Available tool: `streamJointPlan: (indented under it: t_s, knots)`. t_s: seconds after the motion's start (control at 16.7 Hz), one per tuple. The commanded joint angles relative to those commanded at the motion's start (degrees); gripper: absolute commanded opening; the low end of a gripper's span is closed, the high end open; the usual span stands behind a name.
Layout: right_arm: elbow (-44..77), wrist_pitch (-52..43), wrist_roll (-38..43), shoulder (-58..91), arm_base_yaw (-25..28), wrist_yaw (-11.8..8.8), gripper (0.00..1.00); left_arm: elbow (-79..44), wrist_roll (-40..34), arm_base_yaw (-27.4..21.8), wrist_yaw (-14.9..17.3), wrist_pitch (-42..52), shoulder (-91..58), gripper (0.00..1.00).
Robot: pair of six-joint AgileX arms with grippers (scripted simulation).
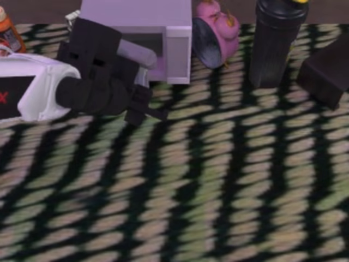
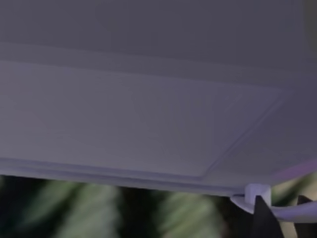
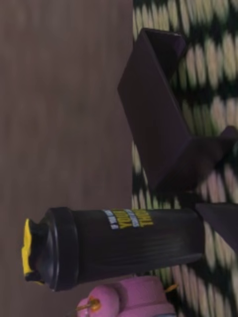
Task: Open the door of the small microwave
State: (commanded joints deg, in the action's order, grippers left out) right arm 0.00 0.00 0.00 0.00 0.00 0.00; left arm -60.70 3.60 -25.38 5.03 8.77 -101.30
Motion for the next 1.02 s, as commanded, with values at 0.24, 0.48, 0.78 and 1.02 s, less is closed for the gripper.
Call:
streamJointPlan:
  t_s: [0.24, 0.48, 0.78, 1.02]
  knots:
    - [0.00, 0.00, 0.00, 0.00, 0.00, 0.00, 1.00, 0.03, -0.15, -0.36, 0.59, 0.09, -0.02, 0.00]
    - [0.00, 0.00, 0.00, 0.00, 0.00, 0.00, 1.00, 0.93, 2.43, 0.93, 2.25, 0.07, 1.01, 0.00]
    - [0.00, 0.00, 0.00, 0.00, 0.00, 0.00, 1.00, 1.41, 3.40, 1.46, 2.88, 0.21, 1.22, 0.00]
    - [0.00, 0.00, 0.00, 0.00, 0.00, 0.00, 1.00, 1.41, 3.40, 1.46, 2.88, 0.21, 1.22, 0.00]
